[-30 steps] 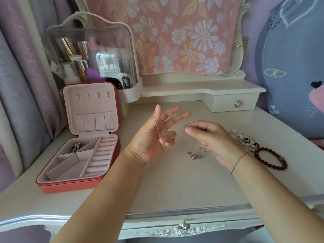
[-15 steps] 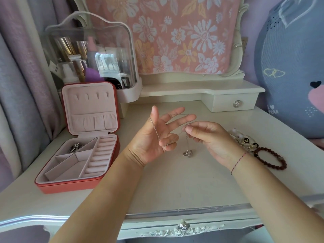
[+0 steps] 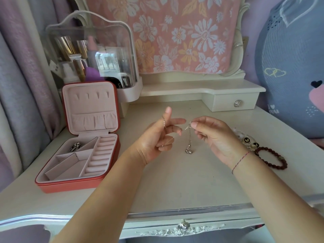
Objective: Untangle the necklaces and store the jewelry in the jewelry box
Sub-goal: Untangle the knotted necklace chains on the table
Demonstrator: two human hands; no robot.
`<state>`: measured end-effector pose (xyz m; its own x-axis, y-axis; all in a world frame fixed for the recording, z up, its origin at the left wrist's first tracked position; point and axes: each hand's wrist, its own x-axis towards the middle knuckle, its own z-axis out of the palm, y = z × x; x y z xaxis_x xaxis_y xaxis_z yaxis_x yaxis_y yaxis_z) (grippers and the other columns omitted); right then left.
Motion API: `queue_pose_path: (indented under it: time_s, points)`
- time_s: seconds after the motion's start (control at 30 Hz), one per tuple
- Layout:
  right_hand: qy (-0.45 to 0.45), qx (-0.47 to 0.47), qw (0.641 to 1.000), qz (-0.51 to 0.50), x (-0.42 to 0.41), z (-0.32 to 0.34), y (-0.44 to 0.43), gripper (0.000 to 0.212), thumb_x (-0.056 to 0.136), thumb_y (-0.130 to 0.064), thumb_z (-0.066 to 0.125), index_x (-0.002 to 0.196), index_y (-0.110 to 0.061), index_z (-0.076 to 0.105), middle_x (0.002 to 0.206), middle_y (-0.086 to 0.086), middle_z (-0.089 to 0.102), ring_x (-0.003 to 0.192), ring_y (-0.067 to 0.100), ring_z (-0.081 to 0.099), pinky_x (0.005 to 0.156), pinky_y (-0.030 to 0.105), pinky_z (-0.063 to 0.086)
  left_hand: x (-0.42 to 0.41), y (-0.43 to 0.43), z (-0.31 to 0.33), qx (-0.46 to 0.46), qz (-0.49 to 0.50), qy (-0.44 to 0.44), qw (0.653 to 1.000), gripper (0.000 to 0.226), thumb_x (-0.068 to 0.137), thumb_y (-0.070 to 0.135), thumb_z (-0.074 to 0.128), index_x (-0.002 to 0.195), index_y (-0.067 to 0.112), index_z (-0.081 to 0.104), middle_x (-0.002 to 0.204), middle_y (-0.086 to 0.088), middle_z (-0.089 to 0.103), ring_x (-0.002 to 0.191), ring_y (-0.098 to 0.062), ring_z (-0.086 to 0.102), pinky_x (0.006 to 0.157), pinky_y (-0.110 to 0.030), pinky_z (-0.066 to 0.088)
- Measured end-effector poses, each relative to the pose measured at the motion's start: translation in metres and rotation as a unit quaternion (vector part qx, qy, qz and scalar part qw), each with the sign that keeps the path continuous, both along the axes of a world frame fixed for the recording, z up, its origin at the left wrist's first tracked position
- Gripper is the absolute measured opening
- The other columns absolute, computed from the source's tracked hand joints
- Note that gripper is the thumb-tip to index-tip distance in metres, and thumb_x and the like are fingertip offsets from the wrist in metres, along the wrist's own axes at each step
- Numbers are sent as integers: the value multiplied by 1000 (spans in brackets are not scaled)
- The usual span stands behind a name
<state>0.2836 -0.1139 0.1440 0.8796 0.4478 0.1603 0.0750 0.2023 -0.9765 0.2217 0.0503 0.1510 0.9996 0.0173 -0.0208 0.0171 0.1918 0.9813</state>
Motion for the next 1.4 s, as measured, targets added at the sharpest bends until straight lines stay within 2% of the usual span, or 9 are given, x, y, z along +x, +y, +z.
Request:
queue_pose_path:
  time_s: [0.27,0.43,0.57,0.73,0.93,1.07,1.13,1.2,1.4]
  points:
    - [-30,-8,999,21,-2,-1,-1,10,64,-26,72,70,-19,73,69,-6,62,67,9,45,70,25,33,-3,-12,-3,113,69,-19,991,3,83,16,72,82,13,71,46,7,41,37,-5,27,39,-17,18]
    - [-27,-28,999,7,2,-3,-1,10,72,-13,76,68,-19,70,64,-7,59,66,10,46,69,26,34,-1,-12,-3,113,85,-35,989,12,87,6,66,79,14,71,47,6,38,40,-6,26,41,-19,18]
    - [-7,-33,999,11,1,-3,1,9,71,-16,67,63,-20,67,69,1,60,70,15,50,69,27,36,2,-10,-4,98,89,-33,991,24,88,7,61,67,18,66,57,2,40,43,-10,27,44,-20,26]
    - [40,17,999,19,2,-1,0,25,90,2,47,72,-13,53,73,2,64,67,14,57,69,25,41,4,-7,-4,10,41,-8,999,10,70,26,51,64,18,48,69,3,51,60,-12,44,58,-24,35]
    - [43,19,998,31,-1,1,-1,21,91,-1,49,75,-12,56,66,4,63,58,13,52,64,27,38,6,1,-5,-102,37,1,994,26,88,19,34,62,20,36,96,-5,69,90,-19,59,81,-32,40]
    - [28,12,999,35,0,-1,-1,12,87,-3,57,78,-10,59,66,4,63,56,12,54,58,22,40,6,-1,-4,-148,2,17,989,32,96,26,42,65,19,37,93,-9,71,86,-23,68,83,-34,49]
    - [22,12,999,40,0,-2,-1,3,77,-11,65,78,-11,62,66,3,62,58,12,55,58,21,41,7,-3,-5,-133,-7,21,991,29,92,30,50,66,19,41,90,-7,70,78,-20,70,79,-32,49]
    - [21,8,999,44,1,-3,-2,10,70,-17,67,78,-12,65,66,3,61,59,13,55,60,21,42,7,-4,-6,-96,-4,11,995,21,81,34,60,73,19,50,87,-4,70,70,-14,67,74,-28,47]
    - [-4,-8,999,51,1,-5,0,5,77,-14,66,79,-10,66,65,2,63,58,11,56,59,20,43,6,-11,-12,50,15,-31,998,22,71,23,74,89,16,64,75,2,67,56,-6,49,61,-16,42]
